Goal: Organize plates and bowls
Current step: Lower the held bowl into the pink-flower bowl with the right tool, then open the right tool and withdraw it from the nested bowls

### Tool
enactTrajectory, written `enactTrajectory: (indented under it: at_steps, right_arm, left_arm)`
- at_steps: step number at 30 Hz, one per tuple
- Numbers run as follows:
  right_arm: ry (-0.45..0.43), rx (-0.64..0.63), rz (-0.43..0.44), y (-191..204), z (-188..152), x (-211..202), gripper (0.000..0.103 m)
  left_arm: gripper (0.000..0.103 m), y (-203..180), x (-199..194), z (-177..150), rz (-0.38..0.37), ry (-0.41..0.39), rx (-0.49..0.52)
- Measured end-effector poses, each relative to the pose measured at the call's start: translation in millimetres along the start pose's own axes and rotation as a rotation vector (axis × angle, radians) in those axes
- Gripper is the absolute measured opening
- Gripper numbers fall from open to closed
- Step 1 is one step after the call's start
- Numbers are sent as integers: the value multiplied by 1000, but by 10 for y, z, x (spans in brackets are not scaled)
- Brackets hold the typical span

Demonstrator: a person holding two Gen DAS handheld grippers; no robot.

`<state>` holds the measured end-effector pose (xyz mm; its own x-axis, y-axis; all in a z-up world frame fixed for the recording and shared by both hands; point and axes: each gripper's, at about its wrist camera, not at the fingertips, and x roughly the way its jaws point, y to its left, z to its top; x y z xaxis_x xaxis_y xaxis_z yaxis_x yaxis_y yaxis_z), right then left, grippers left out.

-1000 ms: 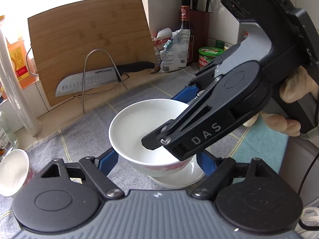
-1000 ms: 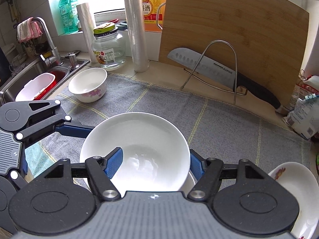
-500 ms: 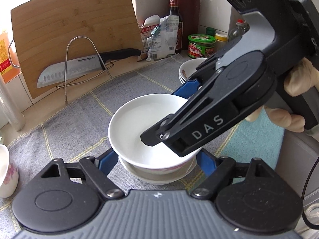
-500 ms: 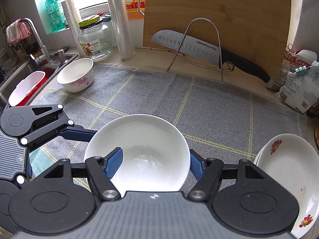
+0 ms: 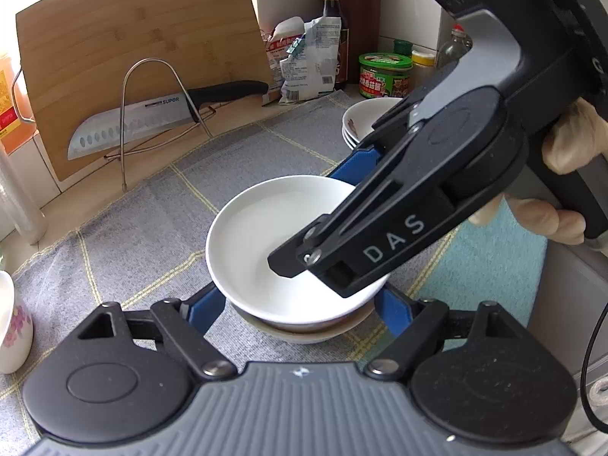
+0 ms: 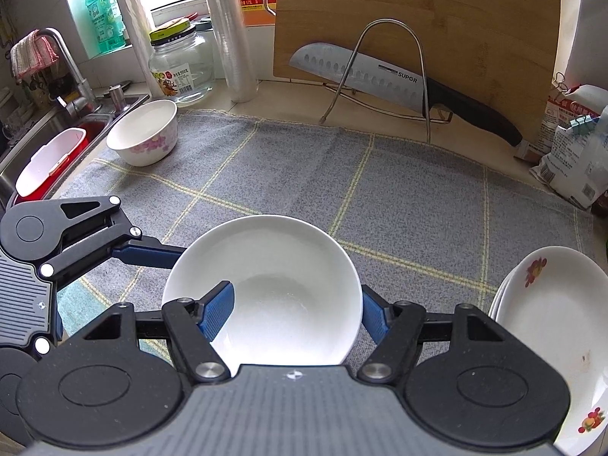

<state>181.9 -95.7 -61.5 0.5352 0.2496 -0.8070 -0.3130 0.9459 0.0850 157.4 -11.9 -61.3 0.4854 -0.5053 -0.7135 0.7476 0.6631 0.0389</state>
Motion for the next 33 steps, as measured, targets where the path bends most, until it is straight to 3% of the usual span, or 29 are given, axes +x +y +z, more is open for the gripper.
enactTrajectory:
  at_steps: [12,16,25,33]
  right_arm:
    - [-4,2,7,0,-8,-1,78]
    - [-39,-11,-2,24,-9,-60,103]
    - [-68,7,-24,-6,-67,-158,103]
    - [-132,-61,-49,32,-167,-320,103]
  left_arm:
    - [87,-4,23,-8,-9,8,9]
    - [91,-54,-2,-33,26,-6,61]
    - [99,58,-121,-112,58,-8,17]
    - [99,61,-371,-196,167,-22,-92]
